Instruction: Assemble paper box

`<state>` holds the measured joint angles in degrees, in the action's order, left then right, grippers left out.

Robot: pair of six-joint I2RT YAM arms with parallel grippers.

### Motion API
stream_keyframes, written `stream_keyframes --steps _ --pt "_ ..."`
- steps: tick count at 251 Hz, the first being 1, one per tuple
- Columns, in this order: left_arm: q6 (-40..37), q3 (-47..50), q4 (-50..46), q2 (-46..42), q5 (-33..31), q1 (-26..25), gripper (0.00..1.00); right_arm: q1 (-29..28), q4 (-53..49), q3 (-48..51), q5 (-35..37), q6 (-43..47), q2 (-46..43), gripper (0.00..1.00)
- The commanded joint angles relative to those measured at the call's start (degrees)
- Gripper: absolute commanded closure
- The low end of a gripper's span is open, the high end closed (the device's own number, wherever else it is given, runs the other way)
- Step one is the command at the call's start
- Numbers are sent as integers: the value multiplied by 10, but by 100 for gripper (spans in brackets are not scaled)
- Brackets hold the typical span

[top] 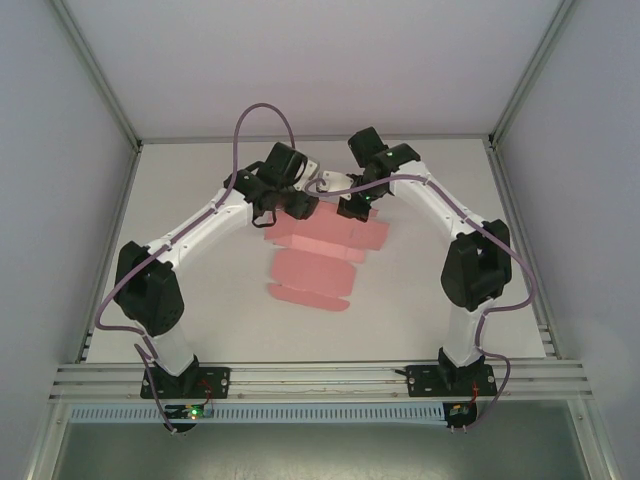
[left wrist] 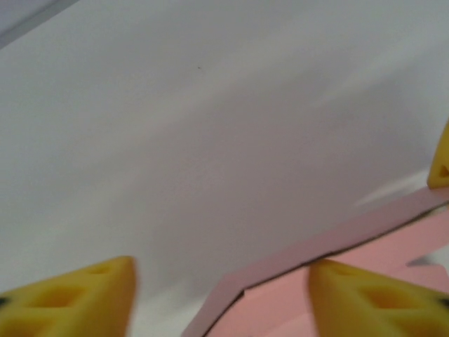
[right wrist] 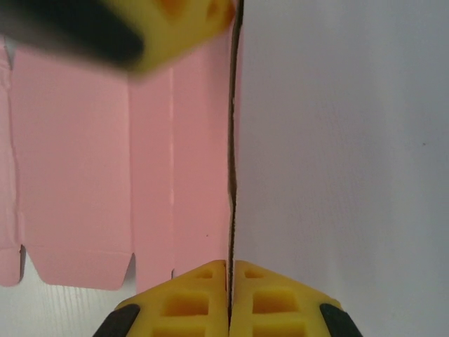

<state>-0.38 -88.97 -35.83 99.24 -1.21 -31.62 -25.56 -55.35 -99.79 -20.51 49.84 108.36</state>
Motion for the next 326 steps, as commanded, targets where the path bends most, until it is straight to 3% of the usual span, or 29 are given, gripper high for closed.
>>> stream_keyframes --steps 1,63,90,138,205,262,326 --pt "10 51 -12 -44 -34 0 25 14 2 18 -61 27 -36 100" --pt "75 195 45 -137 -31 72 21 48 -91 21 -171 142 -60 100" --pt "94 216 78 -149 39 112 22 43 -158 5 -170 198 -46 100" --pt "71 228 165 -155 197 118 22 29 -177 0 -165 226 -32 100" --pt "81 209 193 -98 304 118 21 24 -140 -18 -181 195 -27 100" --pt "93 216 192 -86 300 117 21 23 -115 -17 -164 164 -26 100" --pt "75 241 127 -186 153 126 19 37 -88 -8 -125 116 -21 100"
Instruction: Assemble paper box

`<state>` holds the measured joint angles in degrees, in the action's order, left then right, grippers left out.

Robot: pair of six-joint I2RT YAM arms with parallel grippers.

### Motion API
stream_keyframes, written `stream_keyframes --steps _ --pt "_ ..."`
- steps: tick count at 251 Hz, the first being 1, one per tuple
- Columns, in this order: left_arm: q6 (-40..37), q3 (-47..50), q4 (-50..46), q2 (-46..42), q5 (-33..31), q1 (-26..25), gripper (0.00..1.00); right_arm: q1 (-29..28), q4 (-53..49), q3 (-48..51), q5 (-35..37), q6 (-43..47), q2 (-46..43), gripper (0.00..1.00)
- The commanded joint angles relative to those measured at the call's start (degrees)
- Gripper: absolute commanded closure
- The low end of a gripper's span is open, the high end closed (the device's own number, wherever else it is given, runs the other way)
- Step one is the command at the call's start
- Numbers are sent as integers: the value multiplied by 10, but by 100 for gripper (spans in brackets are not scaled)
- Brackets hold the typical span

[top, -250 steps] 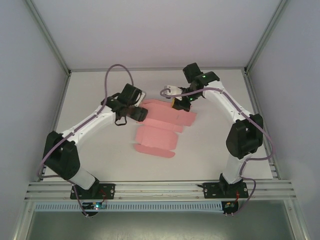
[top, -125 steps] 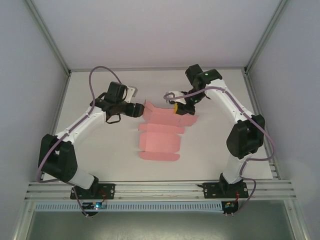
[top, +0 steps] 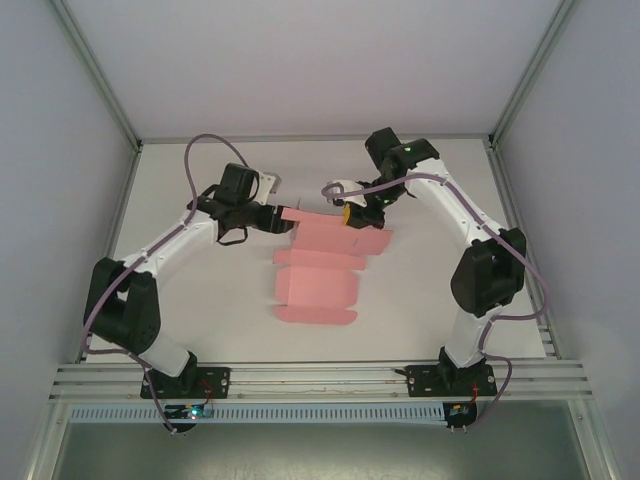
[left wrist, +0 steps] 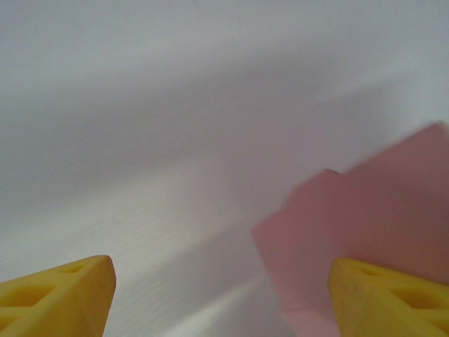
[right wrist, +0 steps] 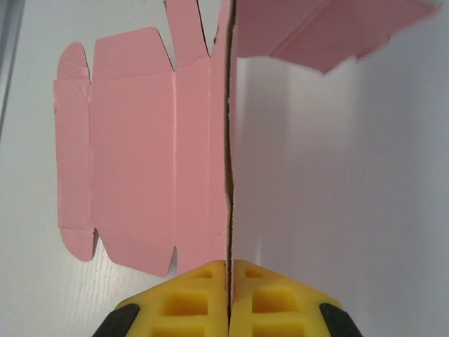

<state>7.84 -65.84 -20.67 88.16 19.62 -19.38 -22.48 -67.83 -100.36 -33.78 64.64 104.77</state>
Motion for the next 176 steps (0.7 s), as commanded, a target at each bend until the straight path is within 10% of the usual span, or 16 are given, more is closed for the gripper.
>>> stream_keyframes --steps 1,60,176 --pt "-7 10 -26 -77 -56 4 18 6 37 -2 9 -33 16 100" --pt "-53 29 -4 -151 45 2 19 9 46 -6 20 -52 24 100" --pt "-77 -55 -21 -54 110 -19 71 8 46 -7 20 -68 20 100"
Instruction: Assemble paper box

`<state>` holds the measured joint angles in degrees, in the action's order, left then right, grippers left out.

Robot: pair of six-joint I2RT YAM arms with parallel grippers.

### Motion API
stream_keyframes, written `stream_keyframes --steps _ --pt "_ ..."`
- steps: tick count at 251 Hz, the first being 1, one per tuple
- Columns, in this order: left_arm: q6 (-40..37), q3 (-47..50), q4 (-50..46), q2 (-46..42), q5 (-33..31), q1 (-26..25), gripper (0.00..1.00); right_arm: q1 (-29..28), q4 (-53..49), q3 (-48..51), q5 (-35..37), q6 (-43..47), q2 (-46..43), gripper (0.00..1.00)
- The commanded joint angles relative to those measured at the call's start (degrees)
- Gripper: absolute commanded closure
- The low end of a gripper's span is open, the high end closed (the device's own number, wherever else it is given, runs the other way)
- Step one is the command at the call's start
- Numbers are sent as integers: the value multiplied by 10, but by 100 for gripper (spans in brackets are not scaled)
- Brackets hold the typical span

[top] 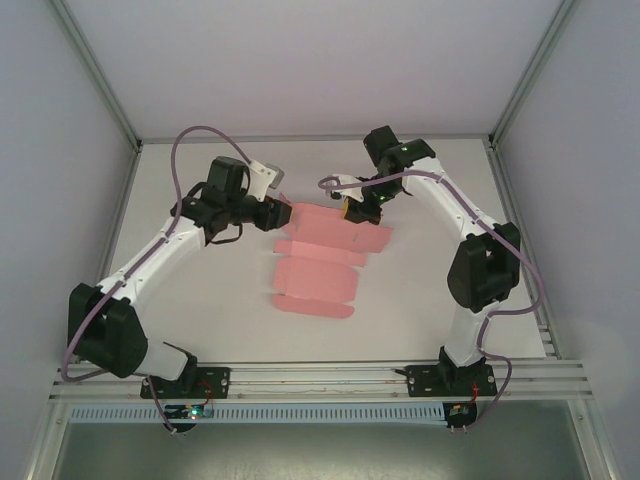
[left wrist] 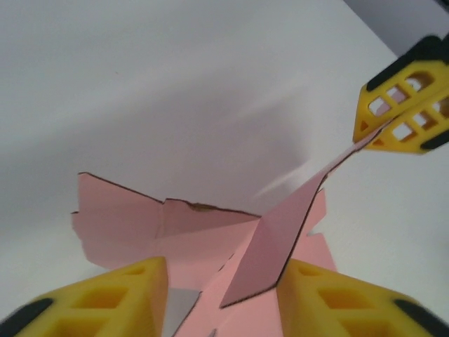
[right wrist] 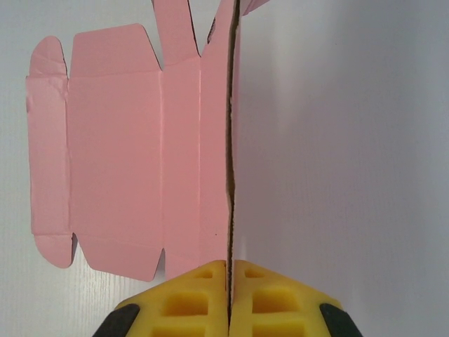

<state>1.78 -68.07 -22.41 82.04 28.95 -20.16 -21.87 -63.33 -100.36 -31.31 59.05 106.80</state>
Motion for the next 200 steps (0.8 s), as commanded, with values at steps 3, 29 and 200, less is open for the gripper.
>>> stream_keyframes --steps 3,29,200 --pt "-16 -34 -4 8 14 -13 75 2 2 -8 -3 -13 0 100" --pt "-15 -41 -13 12 -40 -34 97 2 15 -12 -2 -39 3 100" --pt "200 -6 221 109 -506 -238 100 -54 358 125 34 -486 -75 100"
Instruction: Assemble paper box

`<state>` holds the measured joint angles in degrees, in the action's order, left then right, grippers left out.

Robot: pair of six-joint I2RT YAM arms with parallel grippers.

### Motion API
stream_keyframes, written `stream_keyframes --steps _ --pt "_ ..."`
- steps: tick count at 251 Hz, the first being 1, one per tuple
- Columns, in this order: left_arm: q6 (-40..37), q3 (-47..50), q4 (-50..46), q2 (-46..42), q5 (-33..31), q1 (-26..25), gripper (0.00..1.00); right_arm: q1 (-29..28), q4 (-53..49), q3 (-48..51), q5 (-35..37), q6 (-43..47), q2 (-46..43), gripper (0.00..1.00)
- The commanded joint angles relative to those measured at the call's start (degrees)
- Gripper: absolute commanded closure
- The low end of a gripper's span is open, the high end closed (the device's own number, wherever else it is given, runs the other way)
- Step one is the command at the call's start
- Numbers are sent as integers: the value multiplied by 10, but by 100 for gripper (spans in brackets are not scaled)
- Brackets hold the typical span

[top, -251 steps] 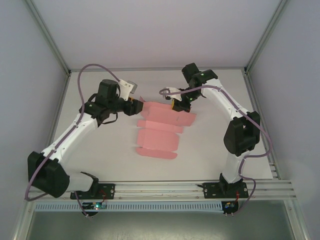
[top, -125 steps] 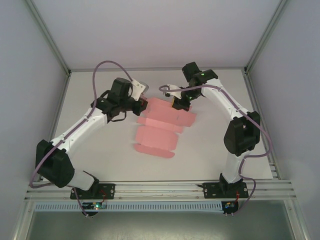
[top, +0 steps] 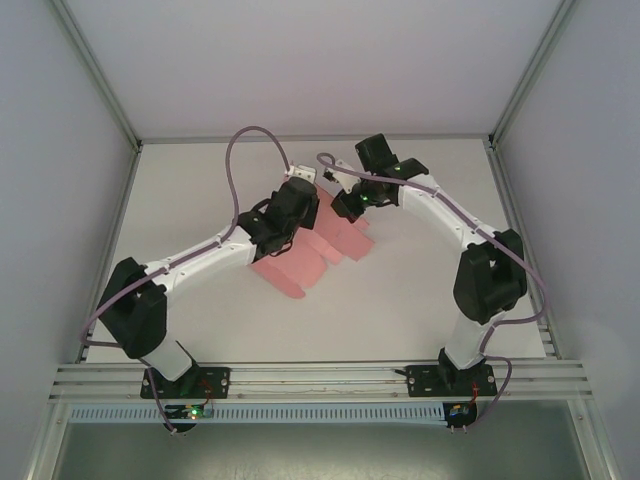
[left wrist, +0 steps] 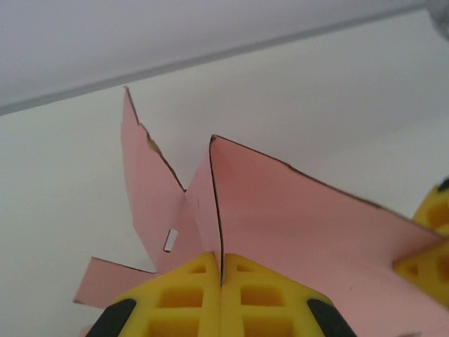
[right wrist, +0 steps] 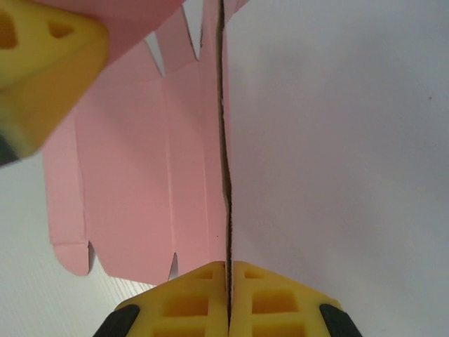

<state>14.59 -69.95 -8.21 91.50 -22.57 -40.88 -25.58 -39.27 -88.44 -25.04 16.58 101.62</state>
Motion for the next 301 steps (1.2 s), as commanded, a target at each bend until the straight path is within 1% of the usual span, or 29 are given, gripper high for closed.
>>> stream_keyframes --steps 1,39,50,72,101,114,126,142,160,174,183,191,199,209,231,259,273,282,295,301 --pt "73 12 80 15 10 -31 100 -17 118 6 -28 -62 -23 100" --pt "99 16 101 34 -3 -41 100 -17 130 11 -37 -69 -23 100" --pt "97 18 110 37 13 -42 100 -16 132 12 -37 -67 -23 100" --pt "102 10 91 49 29 -41 100 -14 128 13 -36 -50 -24 100" --pt "99 18 66 43 17 -41 100 -15 120 20 -11 -12 -28 100" --pt "92 27 57 28 11 -39 90 -11 115 23 -3 3 -31 100" --pt "88 36 47 10 10 -35 73 -7 108 26 -5 18 -34 100" --pt "84 47 28 -19 26 -24 69 -2 99 31 -13 43 -40 100" --pt "89 52 -8 -50 67 4 53 4 89 36 -23 75 -45 100" --pt "86 59 -29 -76 116 34 34 8 79 40 -28 99 -49 100" --pt "89 67 -39 -92 139 54 27 10 68 40 -32 119 -50 100" --pt "86 76 -43 -107 163 72 16 13 60 40 -29 130 -50 100" --pt "80 85 -46 -121 195 90 11 13 52 38 -24 138 -49 100" --pt "82 96 -51 -139 213 111 0 16 40 35 -22 148 -47 100" --pt "82 116 -69 -168 244 161 0 22 23 30 -29 169 -44 100" --pt "87 124 -98 -168 301 238 0 29 -2 29 -71 215 -46 100" --pt "72 128 -94 -156 381 277 0 29 -17 28 -83 240 -46 100" --pt "72 131 -87 -147 423 296 6 30 -28 26 -91 256 -46 100" --pt "62 139 -64 -133 509 319 7 30 -38 24 -100 269 -46 100" --pt "65 142 -52 -126 538 325 9 32 -38 23 -104 268 -45 100"
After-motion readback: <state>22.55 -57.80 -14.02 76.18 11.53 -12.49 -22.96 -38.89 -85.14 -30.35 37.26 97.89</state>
